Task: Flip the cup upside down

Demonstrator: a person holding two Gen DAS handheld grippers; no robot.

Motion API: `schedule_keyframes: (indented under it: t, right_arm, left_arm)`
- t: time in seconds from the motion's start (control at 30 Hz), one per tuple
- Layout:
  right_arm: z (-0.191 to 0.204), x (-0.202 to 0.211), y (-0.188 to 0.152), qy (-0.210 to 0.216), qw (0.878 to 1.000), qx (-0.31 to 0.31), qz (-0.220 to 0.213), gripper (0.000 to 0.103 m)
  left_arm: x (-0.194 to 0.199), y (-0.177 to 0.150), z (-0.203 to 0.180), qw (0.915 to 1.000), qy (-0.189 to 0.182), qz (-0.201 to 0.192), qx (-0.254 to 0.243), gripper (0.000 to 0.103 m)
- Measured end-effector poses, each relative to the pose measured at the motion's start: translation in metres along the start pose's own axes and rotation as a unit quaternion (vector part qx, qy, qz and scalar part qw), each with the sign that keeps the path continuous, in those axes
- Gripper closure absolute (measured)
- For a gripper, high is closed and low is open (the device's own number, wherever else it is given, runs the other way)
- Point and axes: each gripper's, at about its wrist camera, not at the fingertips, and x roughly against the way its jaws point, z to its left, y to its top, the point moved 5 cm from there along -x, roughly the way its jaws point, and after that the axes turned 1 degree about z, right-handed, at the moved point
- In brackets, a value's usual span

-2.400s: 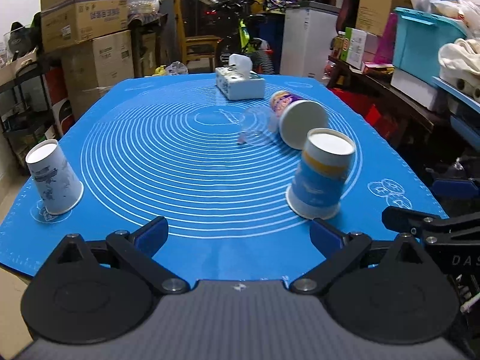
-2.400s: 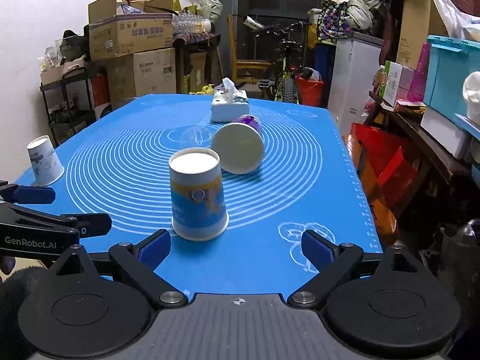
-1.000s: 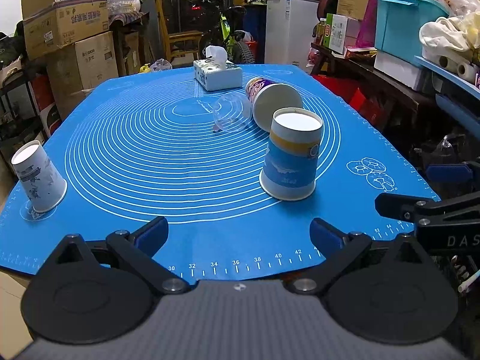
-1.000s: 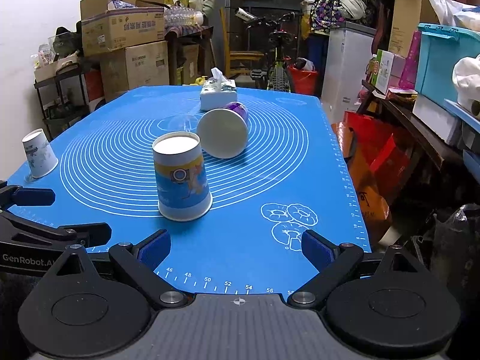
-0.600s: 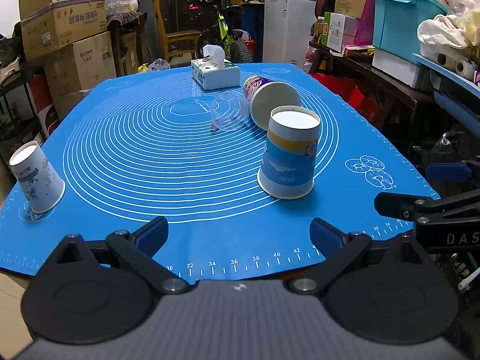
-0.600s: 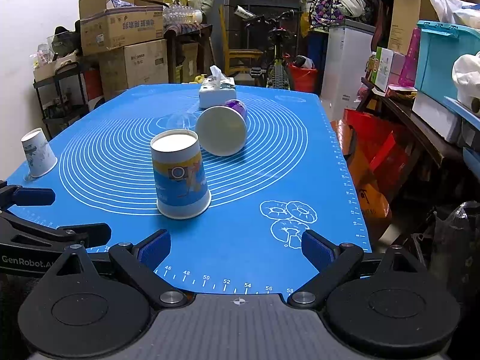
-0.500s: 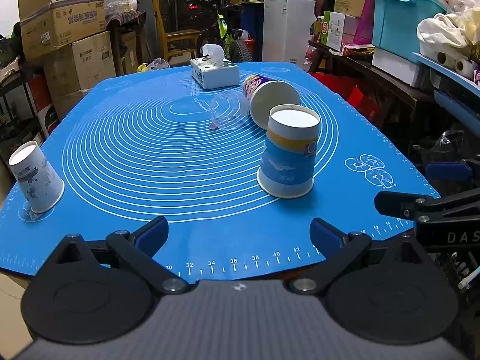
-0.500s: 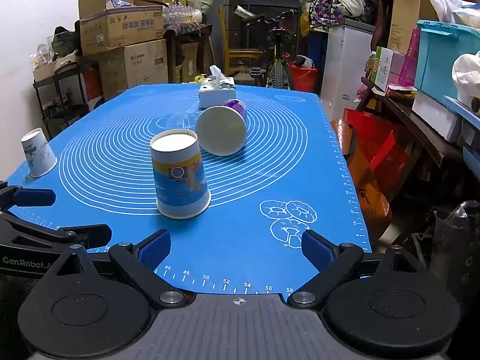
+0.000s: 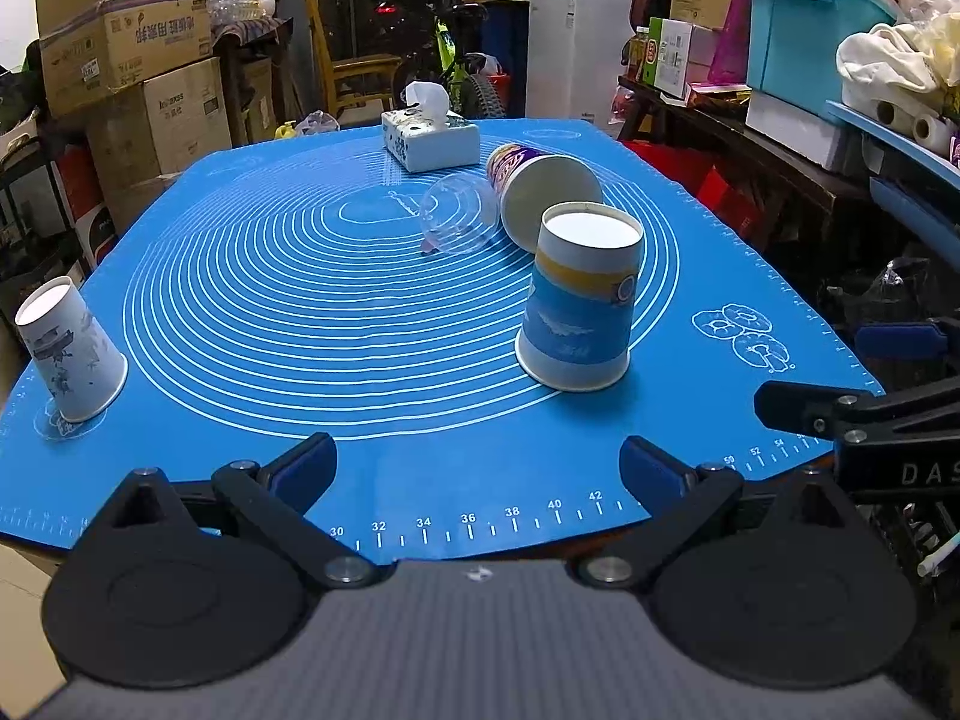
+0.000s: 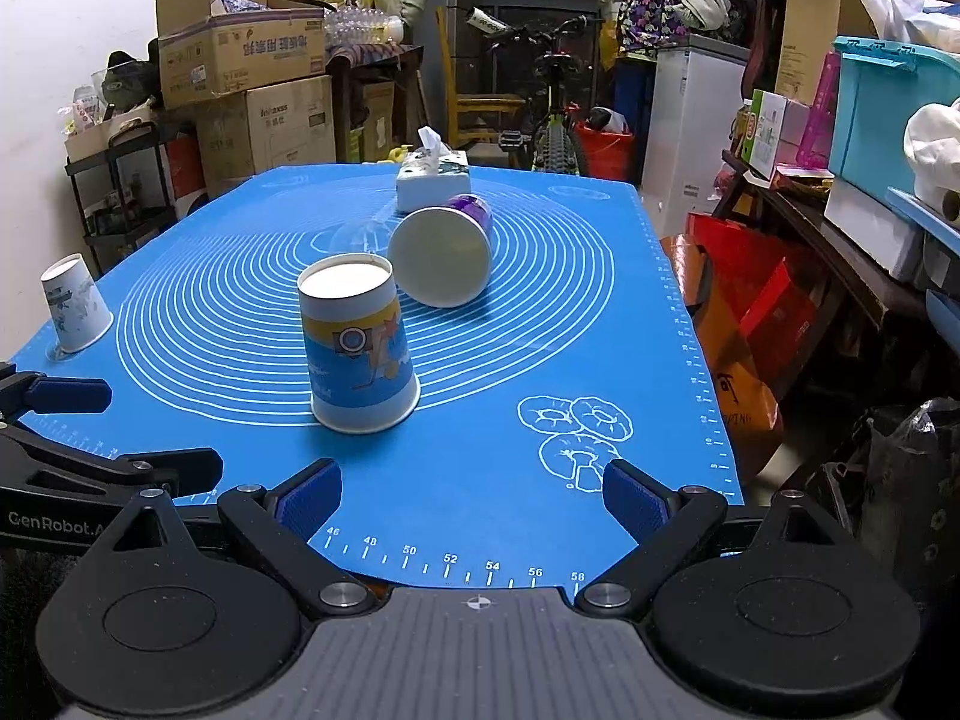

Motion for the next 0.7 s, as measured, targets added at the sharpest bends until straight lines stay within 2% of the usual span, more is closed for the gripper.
schedule_keyframes:
  t: [0.7]
  right_arm:
    - [-0.0018,-0.0018,-0.0019,0.0,1.0,-0.005,0.002,0.009]
  left_arm:
    - [-0.0018,0.0007,0.0015,1.0,0.0,0.0,0.0,0.003]
